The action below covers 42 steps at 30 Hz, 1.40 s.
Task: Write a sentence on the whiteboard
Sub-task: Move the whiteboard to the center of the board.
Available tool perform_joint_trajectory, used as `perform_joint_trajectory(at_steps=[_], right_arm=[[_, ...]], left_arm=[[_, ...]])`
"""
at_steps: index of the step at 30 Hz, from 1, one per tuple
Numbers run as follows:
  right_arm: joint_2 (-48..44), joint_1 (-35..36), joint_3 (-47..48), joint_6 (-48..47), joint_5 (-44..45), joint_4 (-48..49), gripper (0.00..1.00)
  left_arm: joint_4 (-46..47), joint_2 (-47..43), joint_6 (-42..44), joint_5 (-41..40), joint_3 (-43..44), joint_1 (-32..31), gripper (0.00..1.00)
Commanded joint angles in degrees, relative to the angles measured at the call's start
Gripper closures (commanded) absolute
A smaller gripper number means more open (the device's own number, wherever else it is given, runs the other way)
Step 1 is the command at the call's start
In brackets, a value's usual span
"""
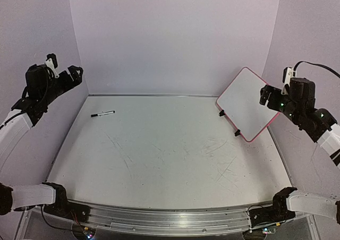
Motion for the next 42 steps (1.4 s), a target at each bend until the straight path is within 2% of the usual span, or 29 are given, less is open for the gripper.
perform_joint_trajectory(at_steps=[1,5,8,10,13,17,22,26,29,31,33,42], right_arm=[[3.32,0.11,3.73,1.25,-2.44,-2.6,0.02],[7.69,3.0,4.27,3.21,-3.9,-2.09,0.02],[12.43,9.24,4.87,5.64,-0.73,-1.5,0.02],[15.77,12.84,4.9,9.27,3.58,-0.42,0.02],[20.46,15.64,5.46,16.75,5.33,0.28,0.02],[25.51,15.74,4.9,29.99,1.95,1.19,0.02],[29.64,15.72,1.32,46.16,7.58,1.2,0.02],[34.77,15.62,1.56,59.55,7.96,-3.04,0.02],[39.81,14.74,4.24,65.72,5.33,-6.21,0.06],[43.82,13.3,6.14,68.37,3.88,-7.82,0.12],[47.37,12.45,8.47,69.19,6.13,-9.3,0.16],[58.87,6.41,16.65,70.55,13.1,-14.96,0.19]], left_arm=[[0.15,2.71,-1.46,7.41,1.88,-0.03,0.01],[0.23,5.9,-2.72,11.72,1.63,-0.02,0.01],[0.28,8.46,-4.19,13.93,1.12,-0.02,0.01],[0.28,10.49,-5.08,15.64,1.18,-0.03,0.01],[0.29,11.97,-6.13,18.44,0.68,-0.21,0.01],[0.26,11.64,-6.73,18.54,-0.88,-1.2,0.01],[0.34,10.56,-8.03,19.05,-2.73,-2.48,0.01],[0.46,8.94,-6.89,18.03,-4.55,-4.33,0.01],[0.44,7.59,-5.1,15.71,-5.87,-4.5,0.01],[0.02,7.57,-3.76,15.55,-5.84,-4.53,0.01],[-0.24,7.41,-3.24,16.08,-5.79,-4.55,0.01],[-0.25,5.83,-3.14,17.97,-7.18,-4.55,0.01]])
